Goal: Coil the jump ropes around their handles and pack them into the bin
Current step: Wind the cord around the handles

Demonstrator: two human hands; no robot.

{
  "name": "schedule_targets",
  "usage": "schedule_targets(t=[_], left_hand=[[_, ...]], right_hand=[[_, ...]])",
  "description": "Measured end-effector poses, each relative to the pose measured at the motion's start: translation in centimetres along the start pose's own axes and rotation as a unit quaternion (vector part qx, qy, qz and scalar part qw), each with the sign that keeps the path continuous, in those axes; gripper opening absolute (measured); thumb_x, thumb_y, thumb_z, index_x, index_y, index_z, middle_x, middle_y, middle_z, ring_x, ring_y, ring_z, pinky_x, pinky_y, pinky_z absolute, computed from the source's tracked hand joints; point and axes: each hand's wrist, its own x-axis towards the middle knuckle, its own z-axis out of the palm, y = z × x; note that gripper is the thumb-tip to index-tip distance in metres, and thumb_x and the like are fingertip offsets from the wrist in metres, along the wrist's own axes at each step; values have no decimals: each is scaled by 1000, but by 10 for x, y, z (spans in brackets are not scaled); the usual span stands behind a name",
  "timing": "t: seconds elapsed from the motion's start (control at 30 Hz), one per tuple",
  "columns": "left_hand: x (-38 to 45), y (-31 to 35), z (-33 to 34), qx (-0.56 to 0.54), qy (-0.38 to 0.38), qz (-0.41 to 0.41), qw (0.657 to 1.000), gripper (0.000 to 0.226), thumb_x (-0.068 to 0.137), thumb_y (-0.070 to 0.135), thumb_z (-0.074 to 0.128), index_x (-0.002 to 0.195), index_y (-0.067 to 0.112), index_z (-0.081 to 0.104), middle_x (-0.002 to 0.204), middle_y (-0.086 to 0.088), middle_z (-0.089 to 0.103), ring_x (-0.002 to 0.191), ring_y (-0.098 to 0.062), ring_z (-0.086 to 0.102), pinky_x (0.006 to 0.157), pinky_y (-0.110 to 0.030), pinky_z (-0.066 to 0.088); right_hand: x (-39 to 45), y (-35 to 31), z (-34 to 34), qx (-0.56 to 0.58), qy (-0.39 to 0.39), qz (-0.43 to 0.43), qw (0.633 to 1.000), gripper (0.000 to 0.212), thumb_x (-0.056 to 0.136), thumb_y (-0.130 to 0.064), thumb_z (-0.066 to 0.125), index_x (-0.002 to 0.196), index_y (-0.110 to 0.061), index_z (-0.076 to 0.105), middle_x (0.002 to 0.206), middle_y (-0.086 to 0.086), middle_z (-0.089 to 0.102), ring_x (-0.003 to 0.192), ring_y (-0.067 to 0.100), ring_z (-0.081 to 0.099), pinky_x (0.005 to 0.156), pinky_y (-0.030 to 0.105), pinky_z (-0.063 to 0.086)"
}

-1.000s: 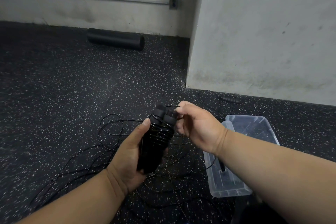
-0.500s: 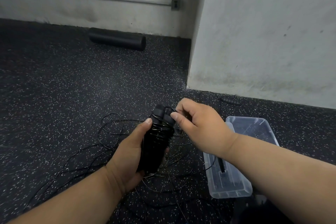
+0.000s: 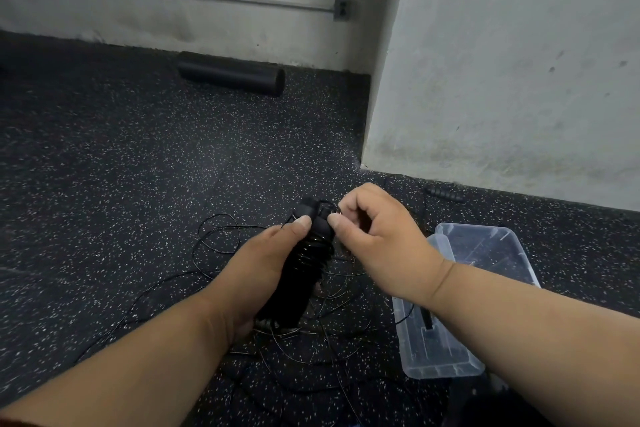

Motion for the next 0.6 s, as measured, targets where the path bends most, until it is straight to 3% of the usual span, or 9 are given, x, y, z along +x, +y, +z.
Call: schedule_targets(t=[0.1, 0.2, 0.3, 0.4, 0.47, 0.53, 0.6], left_hand=[[1, 4, -5, 14, -10, -7, 1000, 51, 99, 54, 62, 120, 8, 68, 100, -22, 74, 80, -36, 67, 64, -40, 54], [-2, -2, 1, 86, -33, -2, 996, 37, 101, 42, 65, 116, 7, 65, 96, -27, 75, 74, -35, 69, 64, -40, 56], [-9, -13, 16, 125, -79, 1, 989, 25, 100, 31, 69, 111, 8, 65, 84, -13, 75, 70, -24, 70, 59, -33, 56], [-10, -17, 17, 82, -119, 20, 989, 45, 84, 42, 76, 109, 6, 64, 87, -10, 70, 75, -23, 67, 66, -36, 57], [-8, -13, 10, 44, -124, 22, 991, 53, 76, 46, 76, 108, 6, 64, 88, -12, 68, 77, -26, 67, 69, -39, 57], [-7, -11, 3, 61, -117, 23, 991, 50, 73, 47, 77, 105, 9, 66, 86, -10, 70, 75, -24, 68, 67, -37, 56], [-6, -9, 1, 110, -133, 22, 985, 42, 78, 45, 78, 107, 14, 71, 89, -9, 75, 77, -24, 70, 68, -36, 57]], right_hand=[[3, -4, 7, 191, -46, 136, 971, 19, 97, -23, 69, 80, -22, 59, 76, -4, 51, 72, 15, 44, 69, 30, 40], [19, -3, 0, 411, -91, 267, 867, 13, 84, -30, 67, 78, -24, 58, 78, -1, 54, 73, 18, 47, 74, 35, 38], [33, 3, -15, 509, -154, 322, 783, 29, 86, -29, 64, 62, -24, 47, 66, -3, 46, 63, 14, 37, 64, 31, 31], [33, 8, -17, 547, -171, 347, 743, 41, 90, -29, 59, 54, -24, 40, 57, -4, 41, 64, 14, 29, 60, 28, 37], [32, 8, -14, 573, -143, 336, 733, 40, 89, -26, 59, 53, -23, 41, 59, -4, 47, 67, 14, 35, 65, 30, 38], [34, 7, -17, 577, -111, 326, 740, 38, 87, -24, 59, 53, -23, 43, 56, -5, 47, 62, 13, 44, 64, 30, 38], [36, 5, -20, 583, -137, 311, 738, 36, 91, -24, 58, 58, -23, 45, 46, -7, 37, 53, 12, 40, 62, 29, 38]])
